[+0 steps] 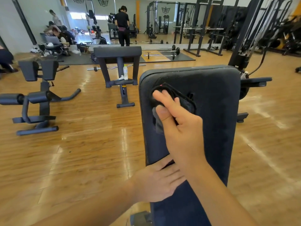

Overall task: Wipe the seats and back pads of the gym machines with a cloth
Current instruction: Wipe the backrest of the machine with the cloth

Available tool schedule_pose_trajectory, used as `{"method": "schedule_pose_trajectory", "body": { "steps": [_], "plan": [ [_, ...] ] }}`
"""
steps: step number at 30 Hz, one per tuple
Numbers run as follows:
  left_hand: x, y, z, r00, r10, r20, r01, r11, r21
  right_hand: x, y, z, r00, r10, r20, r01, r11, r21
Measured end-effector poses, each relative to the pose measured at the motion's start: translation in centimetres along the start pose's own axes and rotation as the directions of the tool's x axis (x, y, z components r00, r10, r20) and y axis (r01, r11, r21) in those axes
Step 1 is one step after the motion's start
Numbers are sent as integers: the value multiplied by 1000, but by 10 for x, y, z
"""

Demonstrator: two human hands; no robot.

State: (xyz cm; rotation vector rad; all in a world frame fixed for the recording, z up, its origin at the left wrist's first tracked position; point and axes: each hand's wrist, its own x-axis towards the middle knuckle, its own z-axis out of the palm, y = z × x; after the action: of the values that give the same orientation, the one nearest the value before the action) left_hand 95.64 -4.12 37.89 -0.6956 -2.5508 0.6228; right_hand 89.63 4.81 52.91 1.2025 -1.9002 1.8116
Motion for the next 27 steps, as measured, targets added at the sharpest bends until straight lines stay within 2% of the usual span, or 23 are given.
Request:
{"method": "schedule_pose_trajectory", "body": {
  "steps": [1, 2, 3, 4, 6, 9, 13, 18, 23, 27],
  "plan": [
    [4, -4, -8, 999, -45, 17, 46, 998, -34, 0, -3, -7, 999, 32, -23, -31, 999, 40],
    [5, -6, -5, 996, -50, -69, 54, 998, 43, 2, -6, -15, 996, 68, -62, -62, 994, 89],
    [4, -4, 4, 995, -42, -90, 52, 992, 118, 4, -7, -21, 989, 93, -118, -78, 989, 128],
    [3, -2, 6, 997, -31, -70, 45, 978, 203, 7, -7, -27, 978, 102, -183, -76, 987, 142],
    [2, -1, 5, 998, -56, 34, 48, 976, 213, 16, -5, -36, 953, 105, -285, -62, 986, 156],
    [-2, 3, 4, 998, -61, 4, 58, 955, 291, 27, -2, -40, 942, 116, -316, -72, 986, 149],
    [-31, 28, 17, 999, 43, 31, -50, 955, 293, 29, 2, -35, 973, 75, -216, -70, 997, 29],
    [-67, 60, 42, 987, 52, 153, -95, 953, 289, 23, 18, -34, 993, 4, -116, -8, 999, -37],
    [-67, 58, 48, 988, 82, 128, -121, 935, 333, 18, 29, -31, 998, -59, 28, 60, 996, -62],
    [-68, 58, 47, 988, 93, 127, -128, 945, 301, 7, 36, -32, 979, -133, 152, 153, 980, -126]
  ]
}}
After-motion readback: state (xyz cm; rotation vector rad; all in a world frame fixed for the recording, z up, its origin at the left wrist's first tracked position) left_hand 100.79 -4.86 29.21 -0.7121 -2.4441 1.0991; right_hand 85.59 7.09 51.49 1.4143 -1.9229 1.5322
